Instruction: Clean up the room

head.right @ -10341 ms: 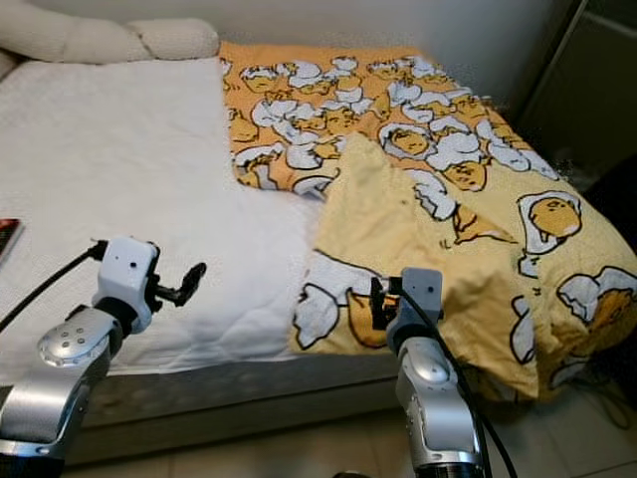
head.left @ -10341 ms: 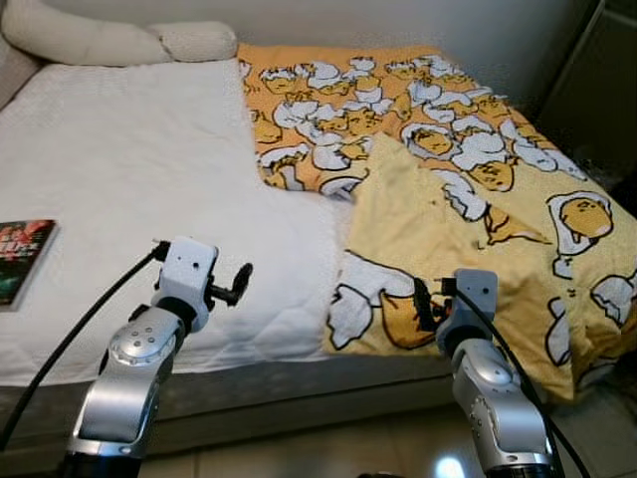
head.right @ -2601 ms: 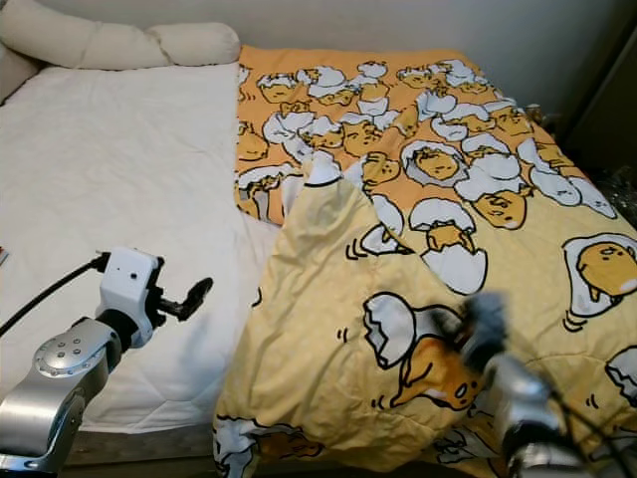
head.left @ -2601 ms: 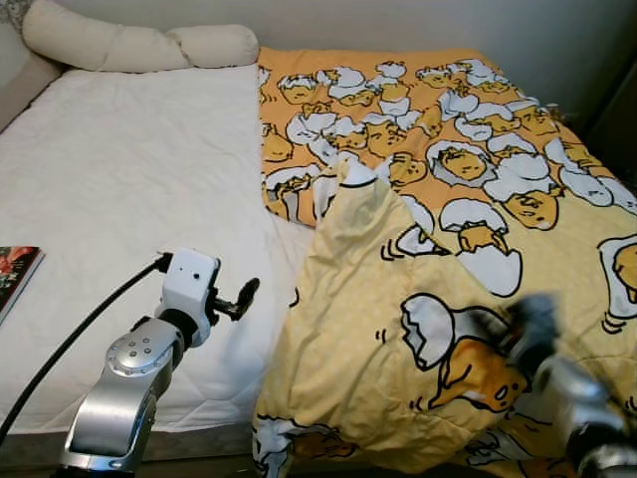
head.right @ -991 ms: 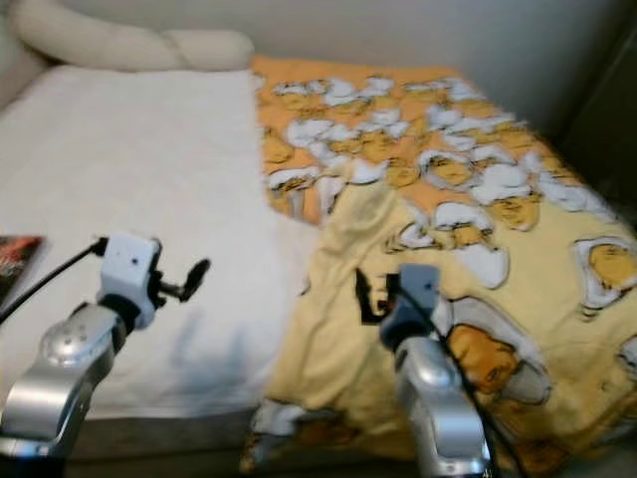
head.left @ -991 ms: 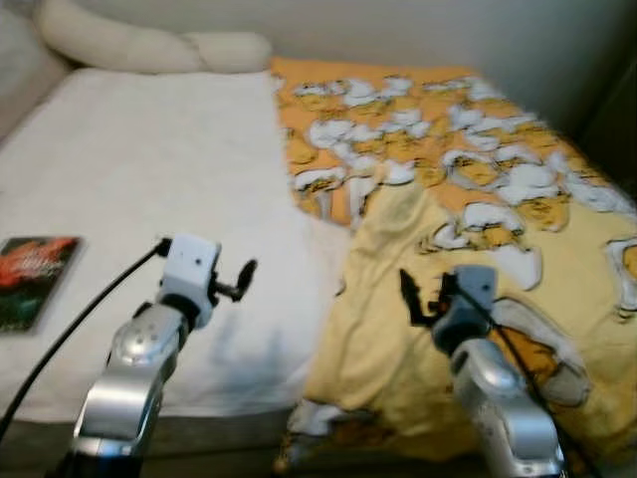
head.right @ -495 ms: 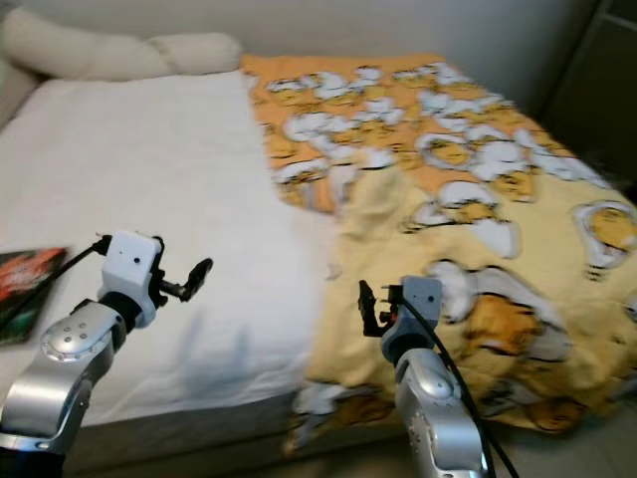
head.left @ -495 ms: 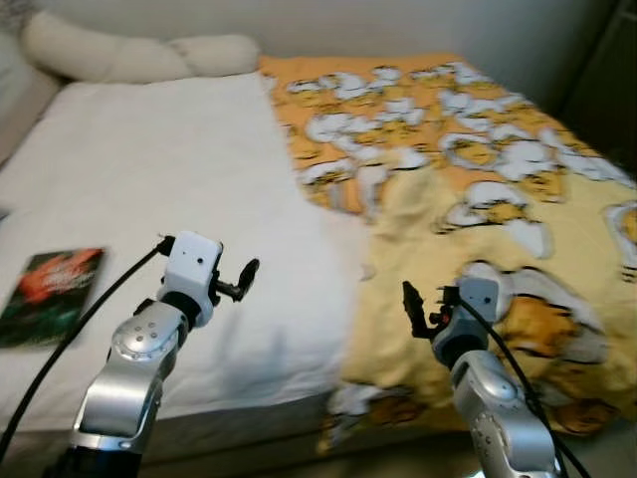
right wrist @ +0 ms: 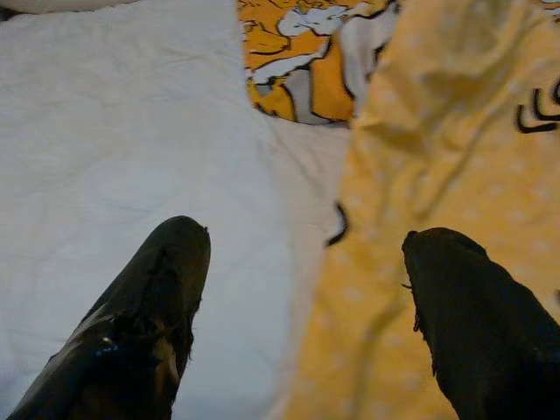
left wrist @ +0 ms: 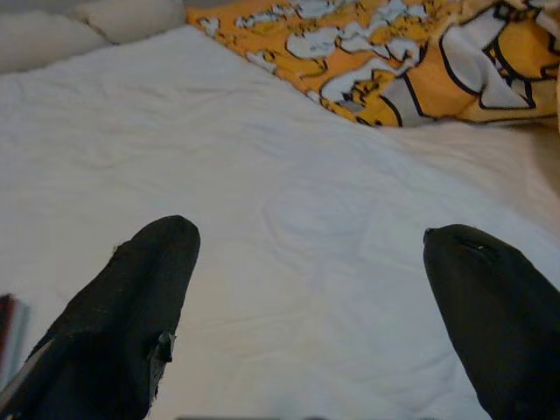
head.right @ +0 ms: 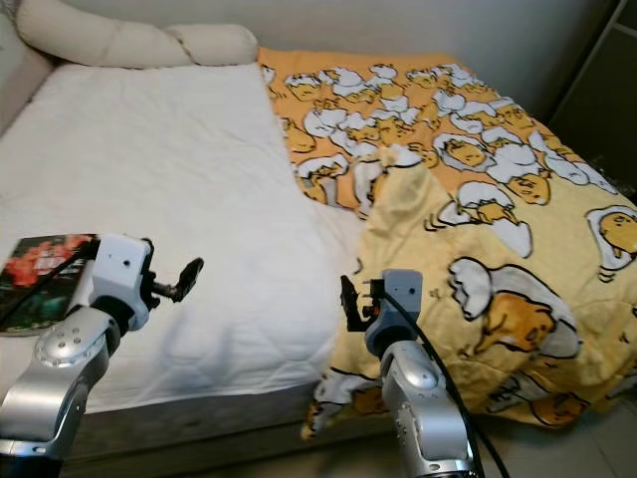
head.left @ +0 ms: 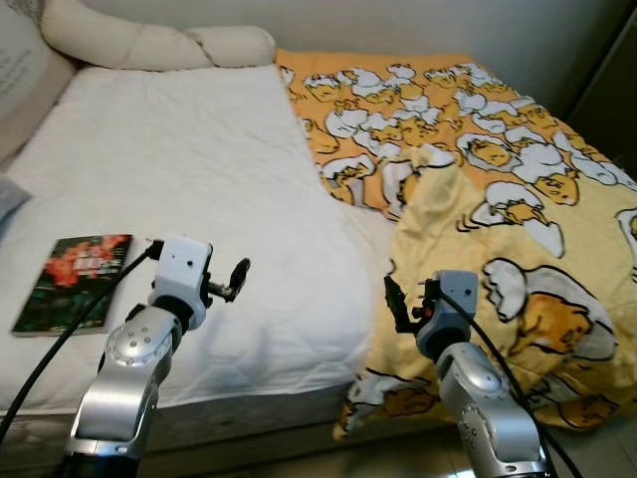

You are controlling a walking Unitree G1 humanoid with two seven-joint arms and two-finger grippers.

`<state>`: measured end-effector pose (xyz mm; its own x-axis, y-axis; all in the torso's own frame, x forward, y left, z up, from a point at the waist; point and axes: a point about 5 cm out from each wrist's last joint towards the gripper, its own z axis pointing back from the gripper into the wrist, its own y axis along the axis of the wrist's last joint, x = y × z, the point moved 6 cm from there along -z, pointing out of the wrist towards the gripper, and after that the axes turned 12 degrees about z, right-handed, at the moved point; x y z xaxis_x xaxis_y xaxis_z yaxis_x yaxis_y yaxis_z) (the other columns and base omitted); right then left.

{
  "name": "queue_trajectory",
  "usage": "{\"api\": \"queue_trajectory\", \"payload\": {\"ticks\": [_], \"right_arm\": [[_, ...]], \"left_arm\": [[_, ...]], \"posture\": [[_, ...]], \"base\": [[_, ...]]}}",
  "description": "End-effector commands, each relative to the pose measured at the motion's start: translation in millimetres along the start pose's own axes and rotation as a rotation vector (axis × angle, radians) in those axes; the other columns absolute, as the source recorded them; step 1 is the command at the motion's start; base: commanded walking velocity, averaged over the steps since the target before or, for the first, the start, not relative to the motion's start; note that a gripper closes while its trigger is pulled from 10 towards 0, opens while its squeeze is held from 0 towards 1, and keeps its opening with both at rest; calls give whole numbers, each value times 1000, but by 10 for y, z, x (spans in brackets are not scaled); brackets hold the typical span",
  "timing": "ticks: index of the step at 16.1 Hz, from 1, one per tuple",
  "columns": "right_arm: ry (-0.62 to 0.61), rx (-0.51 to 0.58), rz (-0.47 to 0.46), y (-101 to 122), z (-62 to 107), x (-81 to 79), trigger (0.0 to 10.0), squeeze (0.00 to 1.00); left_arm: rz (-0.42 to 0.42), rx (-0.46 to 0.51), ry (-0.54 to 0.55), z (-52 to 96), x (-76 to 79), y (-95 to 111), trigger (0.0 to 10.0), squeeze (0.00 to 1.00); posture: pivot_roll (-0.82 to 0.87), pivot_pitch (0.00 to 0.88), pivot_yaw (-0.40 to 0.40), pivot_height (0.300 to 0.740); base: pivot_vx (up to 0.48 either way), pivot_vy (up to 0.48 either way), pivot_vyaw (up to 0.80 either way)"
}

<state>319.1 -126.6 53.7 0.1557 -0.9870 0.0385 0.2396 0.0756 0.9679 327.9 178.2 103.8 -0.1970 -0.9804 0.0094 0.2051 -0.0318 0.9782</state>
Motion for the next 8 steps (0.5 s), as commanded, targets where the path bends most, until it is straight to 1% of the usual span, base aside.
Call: {"api": "queue_trajectory", "payload": {"ticks": [1,6,8], "right_arm": [[-9,-9,17,-1,-20,66,10000,0],[23,-23,43,2,-76,58,10000,0],[24,-33,45,-19,-96,51,10000,0]], "left_arm": [[4,-7,14,-5,-16,-24,10000,482],[30,17,22,-10,-22,19,10000,494],[34,19,24,6,-30,21,10000,498]], "posture": [[78,0,-51,740],[97,0,-71,740],[102,0,-76,740]], "base": [[0,0,0],[0,0,0],[249,0,0]]}}
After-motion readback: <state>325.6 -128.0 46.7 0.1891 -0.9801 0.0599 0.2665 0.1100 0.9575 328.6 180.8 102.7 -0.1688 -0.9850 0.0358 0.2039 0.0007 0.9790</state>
